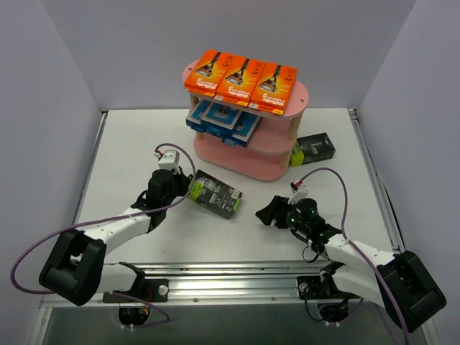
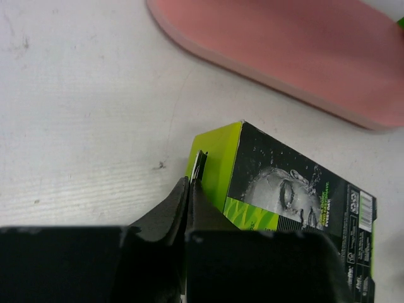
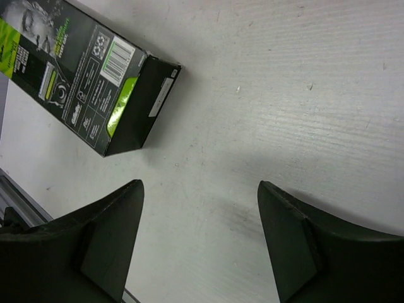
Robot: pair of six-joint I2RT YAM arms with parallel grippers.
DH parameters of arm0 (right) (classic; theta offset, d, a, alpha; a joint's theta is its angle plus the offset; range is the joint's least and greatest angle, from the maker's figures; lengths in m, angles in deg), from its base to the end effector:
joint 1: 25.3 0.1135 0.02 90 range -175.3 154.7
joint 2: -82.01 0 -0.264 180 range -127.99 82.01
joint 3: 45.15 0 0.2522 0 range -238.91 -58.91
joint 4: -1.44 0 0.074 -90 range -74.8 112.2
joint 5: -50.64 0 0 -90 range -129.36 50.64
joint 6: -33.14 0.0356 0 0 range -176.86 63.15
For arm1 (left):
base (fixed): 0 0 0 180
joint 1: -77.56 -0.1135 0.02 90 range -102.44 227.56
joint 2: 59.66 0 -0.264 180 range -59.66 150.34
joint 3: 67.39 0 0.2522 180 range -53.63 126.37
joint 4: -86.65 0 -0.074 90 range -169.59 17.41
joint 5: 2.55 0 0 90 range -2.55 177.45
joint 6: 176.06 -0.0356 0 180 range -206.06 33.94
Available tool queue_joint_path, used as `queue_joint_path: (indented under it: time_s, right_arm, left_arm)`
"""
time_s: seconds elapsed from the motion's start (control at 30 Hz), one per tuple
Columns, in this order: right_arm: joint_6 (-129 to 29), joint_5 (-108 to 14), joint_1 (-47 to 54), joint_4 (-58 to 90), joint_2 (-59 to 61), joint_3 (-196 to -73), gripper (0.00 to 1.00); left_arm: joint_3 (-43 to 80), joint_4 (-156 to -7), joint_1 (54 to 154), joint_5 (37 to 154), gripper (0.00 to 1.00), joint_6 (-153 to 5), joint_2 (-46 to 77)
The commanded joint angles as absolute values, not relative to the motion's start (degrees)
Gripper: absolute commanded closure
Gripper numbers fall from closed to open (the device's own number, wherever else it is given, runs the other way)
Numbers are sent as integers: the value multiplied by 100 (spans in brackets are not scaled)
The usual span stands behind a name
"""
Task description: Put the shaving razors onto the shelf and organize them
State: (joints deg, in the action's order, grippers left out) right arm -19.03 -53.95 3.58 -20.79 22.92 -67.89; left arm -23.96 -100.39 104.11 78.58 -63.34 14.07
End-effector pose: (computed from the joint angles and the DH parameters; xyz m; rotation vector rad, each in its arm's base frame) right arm 0.1644 0.1009 0.1641 -0.0414 1.9396 1.0339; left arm 0.2387 -0.1131 0.1966 -0.0351 1.9939 -0.4064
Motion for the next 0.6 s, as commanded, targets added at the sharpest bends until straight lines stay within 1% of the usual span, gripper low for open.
queue_joint_path:
  time_s: [0.0,0.13,0.4,0.57]
  right_arm:
    - [-1985,-5588,274,-2364,2163,-6841,32]
    - [-1994,-5650,230,-2426,2110,-6832,32]
    - [-2012,-5702,159,-2523,2022,-6814,32]
    - [-2020,-5755,124,-2567,1952,-6814,32]
  left_arm:
    - [-1812,-11078,10419,7646,98,-6479,1451]
    - [-1689,-11307,10410,7532,98,-6453,1697]
    - [-1750,-12265,10393,7312,98,-6119,2268]
    - [-1715,-12774,10393,7347,98,-6285,2576]
